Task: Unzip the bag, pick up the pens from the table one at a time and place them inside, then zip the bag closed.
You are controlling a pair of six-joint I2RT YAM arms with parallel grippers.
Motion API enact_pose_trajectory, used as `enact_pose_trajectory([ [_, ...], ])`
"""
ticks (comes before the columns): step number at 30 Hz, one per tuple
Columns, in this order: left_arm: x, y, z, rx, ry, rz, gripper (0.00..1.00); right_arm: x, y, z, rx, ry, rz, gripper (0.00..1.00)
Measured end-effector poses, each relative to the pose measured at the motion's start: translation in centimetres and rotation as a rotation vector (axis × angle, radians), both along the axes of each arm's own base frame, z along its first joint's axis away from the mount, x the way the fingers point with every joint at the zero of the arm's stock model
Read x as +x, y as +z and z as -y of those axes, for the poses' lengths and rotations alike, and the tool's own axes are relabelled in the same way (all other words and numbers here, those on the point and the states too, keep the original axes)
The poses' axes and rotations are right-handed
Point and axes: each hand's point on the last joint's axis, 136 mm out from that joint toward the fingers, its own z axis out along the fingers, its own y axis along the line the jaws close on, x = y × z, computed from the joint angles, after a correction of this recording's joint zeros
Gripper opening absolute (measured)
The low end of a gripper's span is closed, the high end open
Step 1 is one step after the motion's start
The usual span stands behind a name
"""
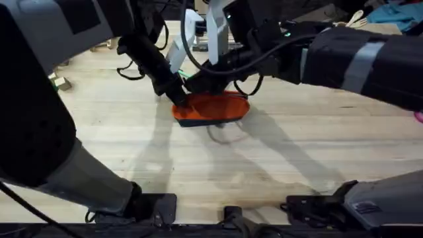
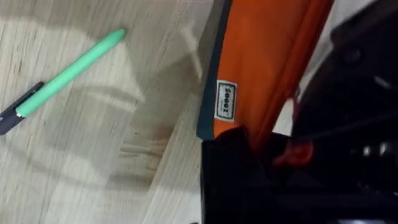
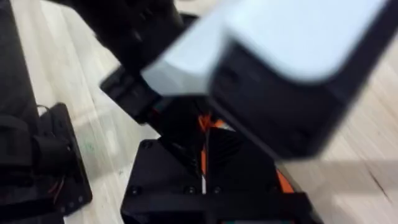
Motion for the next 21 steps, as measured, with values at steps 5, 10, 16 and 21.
enact_pose_trajectory([
  [5,0.1,0.0,0.0,-0.003,0.003,0.002,0.043,0.2,0.2,-0.4,0.013,-0.016,0.004,0.033],
  [10,0.1,0.0,-0.2,-0.001,0.007,0.001,0.043,0.2,0.2,-0.6,0.013,-0.022,0.003,0.033],
  [16,-0.1,0.1,-0.3,-0.003,-0.013,0.001,0.043,1.6,-0.3,0.7,-0.027,-0.092,0.018,0.597],
  [21,0.0,0.0,-0.3,0.001,-0.010,0.006,0.043,0.6,0.2,2.3,-0.079,-0.108,0.009,0.996],
])
